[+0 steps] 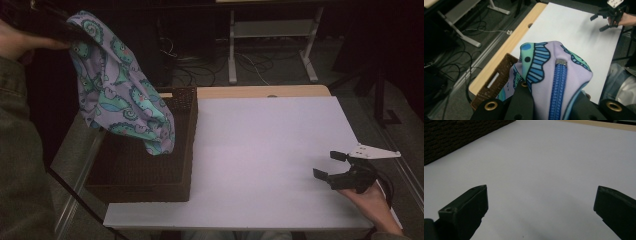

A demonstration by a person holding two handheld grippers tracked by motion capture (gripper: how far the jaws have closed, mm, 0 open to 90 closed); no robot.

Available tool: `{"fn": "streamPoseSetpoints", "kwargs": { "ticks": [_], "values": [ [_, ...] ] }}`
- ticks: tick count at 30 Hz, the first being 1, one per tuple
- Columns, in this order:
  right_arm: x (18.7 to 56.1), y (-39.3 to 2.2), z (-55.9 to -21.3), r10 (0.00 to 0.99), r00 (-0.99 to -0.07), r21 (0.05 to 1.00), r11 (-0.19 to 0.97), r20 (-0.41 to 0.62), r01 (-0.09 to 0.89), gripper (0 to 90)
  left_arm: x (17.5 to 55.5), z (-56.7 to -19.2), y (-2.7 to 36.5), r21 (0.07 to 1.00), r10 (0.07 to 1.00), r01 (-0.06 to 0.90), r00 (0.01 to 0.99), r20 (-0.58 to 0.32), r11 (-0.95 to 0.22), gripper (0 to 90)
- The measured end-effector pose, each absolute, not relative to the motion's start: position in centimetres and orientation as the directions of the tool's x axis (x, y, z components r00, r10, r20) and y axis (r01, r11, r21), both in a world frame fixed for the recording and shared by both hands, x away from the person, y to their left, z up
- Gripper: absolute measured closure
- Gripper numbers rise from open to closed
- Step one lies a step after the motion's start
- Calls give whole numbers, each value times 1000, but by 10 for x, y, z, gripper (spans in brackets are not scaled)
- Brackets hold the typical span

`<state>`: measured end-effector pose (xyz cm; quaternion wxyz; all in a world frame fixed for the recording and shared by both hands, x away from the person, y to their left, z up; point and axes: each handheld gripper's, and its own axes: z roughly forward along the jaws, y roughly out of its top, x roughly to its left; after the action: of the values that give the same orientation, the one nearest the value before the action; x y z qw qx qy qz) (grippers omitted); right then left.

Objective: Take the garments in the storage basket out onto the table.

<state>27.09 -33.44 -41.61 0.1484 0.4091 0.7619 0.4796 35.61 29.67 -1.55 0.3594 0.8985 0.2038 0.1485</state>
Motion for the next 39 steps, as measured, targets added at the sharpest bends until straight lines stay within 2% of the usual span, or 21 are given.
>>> {"fn": "streamPoseSetpoints", "kwargs": {
  "ticks": [14, 21, 30, 39],
  "values": [
    [270, -334, -415, 758, -630, 859, 202, 166, 470, 0, 364, 9, 230, 676, 360, 171, 921, 148, -716, 863],
    [268, -336, -414, 758, -630, 864, 193, 170, 466, 0, 370, 4, 193, 667, 282, 122, 949, 138, -735, 863],
    [267, -338, -412, 754, -632, 872, 177, 177, 456, 0, 374, -3, 156, 626, 239, 105, 962, 135, -773, 862],
    [266, -337, -412, 749, -639, 873, 181, 175, 452, 0, 376, -10, 116, 551, 181, 77, 974, 138, -831, 863]
  ]
}}
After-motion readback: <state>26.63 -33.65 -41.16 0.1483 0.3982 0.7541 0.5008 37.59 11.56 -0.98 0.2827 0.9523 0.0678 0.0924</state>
